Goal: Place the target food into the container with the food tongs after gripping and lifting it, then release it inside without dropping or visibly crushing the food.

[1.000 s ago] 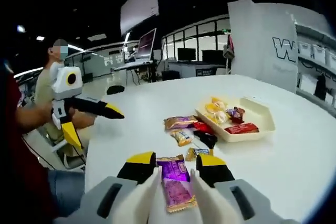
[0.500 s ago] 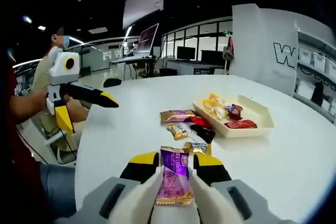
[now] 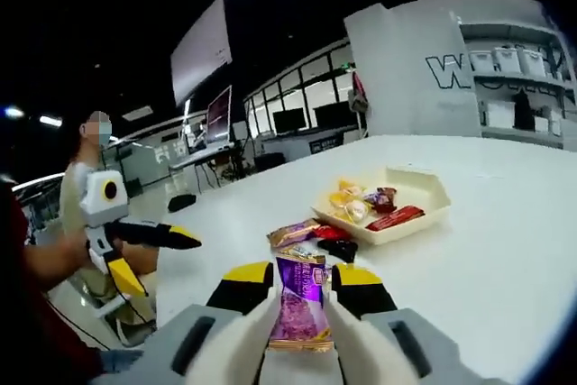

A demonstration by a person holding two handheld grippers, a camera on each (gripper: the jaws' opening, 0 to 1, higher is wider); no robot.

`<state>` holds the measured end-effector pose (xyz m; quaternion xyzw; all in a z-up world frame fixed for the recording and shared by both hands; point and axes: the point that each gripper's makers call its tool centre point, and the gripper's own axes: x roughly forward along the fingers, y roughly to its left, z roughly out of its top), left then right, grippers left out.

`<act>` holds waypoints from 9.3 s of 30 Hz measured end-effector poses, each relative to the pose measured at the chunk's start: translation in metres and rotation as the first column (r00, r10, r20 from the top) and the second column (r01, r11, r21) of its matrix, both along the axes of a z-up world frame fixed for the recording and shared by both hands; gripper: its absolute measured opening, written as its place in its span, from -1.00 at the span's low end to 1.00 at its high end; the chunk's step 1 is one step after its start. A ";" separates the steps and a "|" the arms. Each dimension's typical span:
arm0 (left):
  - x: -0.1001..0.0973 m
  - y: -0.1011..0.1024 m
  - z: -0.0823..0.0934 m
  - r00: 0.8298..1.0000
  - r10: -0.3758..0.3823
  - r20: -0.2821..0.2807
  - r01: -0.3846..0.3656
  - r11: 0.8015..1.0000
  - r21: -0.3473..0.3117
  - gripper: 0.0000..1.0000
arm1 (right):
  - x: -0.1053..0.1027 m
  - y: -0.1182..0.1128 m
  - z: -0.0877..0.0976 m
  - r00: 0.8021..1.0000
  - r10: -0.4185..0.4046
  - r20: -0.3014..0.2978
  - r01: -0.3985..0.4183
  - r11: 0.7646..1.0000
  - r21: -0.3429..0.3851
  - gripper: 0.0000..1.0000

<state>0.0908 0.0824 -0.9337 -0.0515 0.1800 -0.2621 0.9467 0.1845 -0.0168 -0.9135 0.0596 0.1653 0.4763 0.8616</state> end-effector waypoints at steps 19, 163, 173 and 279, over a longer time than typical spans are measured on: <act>0.011 0.008 0.014 0.993 0.056 0.102 -0.063 0.996 0.070 0.79 | 0.020 -0.004 0.059 0.992 -0.028 0.119 0.030 1.000 -0.010 -0.58; 0.000 -0.009 0.030 0.989 0.069 0.129 -0.071 0.997 0.017 0.82 | 0.039 0.032 -0.036 0.988 0.144 -0.060 -0.155 0.943 -0.294 -0.54; 0.001 -0.006 0.039 0.986 0.075 0.150 -0.079 0.997 0.020 0.74 | 0.020 0.021 -0.034 0.984 0.129 -0.126 -0.159 0.951 -0.266 -0.54; 0.013 0.002 0.044 0.982 0.091 0.163 -0.110 0.988 0.110 0.67 | 0.127 0.032 0.141 0.973 0.010 0.229 0.024 0.989 -0.146 -0.62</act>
